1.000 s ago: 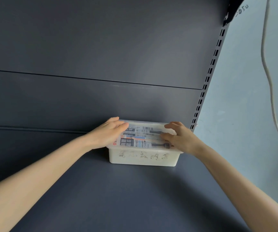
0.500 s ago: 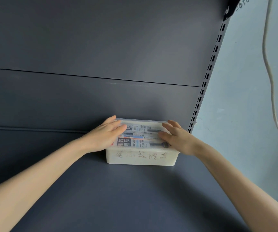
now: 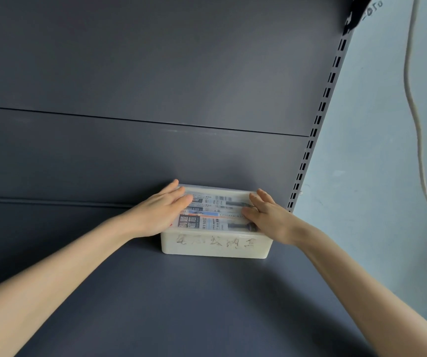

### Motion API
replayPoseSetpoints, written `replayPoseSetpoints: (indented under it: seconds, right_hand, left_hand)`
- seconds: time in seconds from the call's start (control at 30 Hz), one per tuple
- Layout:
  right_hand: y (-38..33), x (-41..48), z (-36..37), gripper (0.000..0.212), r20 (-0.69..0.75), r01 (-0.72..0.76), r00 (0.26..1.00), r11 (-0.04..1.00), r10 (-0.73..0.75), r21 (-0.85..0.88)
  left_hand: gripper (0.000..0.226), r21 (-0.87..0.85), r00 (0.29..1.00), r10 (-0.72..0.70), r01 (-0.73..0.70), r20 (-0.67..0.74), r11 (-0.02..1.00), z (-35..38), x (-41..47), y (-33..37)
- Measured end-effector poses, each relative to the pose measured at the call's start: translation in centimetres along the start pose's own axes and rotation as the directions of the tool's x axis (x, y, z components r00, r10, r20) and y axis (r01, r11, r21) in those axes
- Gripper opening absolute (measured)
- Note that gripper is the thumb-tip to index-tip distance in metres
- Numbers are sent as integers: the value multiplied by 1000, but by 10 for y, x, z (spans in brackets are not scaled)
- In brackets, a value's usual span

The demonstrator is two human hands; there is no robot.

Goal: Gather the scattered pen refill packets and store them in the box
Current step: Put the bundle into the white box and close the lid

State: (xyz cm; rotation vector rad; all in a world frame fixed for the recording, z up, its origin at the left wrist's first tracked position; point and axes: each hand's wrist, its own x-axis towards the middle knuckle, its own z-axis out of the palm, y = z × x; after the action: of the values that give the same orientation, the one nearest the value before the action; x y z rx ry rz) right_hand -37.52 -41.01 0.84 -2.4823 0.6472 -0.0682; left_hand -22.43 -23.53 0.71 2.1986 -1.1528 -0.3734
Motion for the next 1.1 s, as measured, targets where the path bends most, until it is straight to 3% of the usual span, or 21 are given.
replayPoseSetpoints:
  seconds: [0.13,0.27,0.43,0.67,0.83,0.97,1.03,1.1]
  right_hand:
    - [2,6,1,39,-24,23,999,998,-24,-64]
    - [0,9,1,30,-50,11,999,995,-16,-99]
    - [6,15,3,28,-112,-13,994,988,-4,-154]
    - [8,18,3,32,-92,-27,996,987,12,-161]
    - [11,19,5,27,-109,10,994,997,-1,79]
    - [13,19,10,39,-147,35,989,962,6,272]
    - [15,19,13,51,-236,60,972,954,12,295]
    - [17,18,14,49,-356,99,935,967,-10,233]
  left_hand:
    - [51,33,1000,11,-11,-5,999,0,4,-2]
    - [66,356,1000,9,-4,-13,934,1,9,-6]
    - [58,373,998,29,-8,-50,928,2,13,-9]
    - [52,276,995,51,-24,-90,961,4,13,-12]
    - [50,-128,994,24,-38,-105,991,8,14,-19]
    - [40,-290,981,16,-73,-195,954,13,14,-23]
    - [35,-276,955,5,-91,-298,957,14,12,-22]
    - [35,-175,930,16,-86,-367,981,14,10,-20]
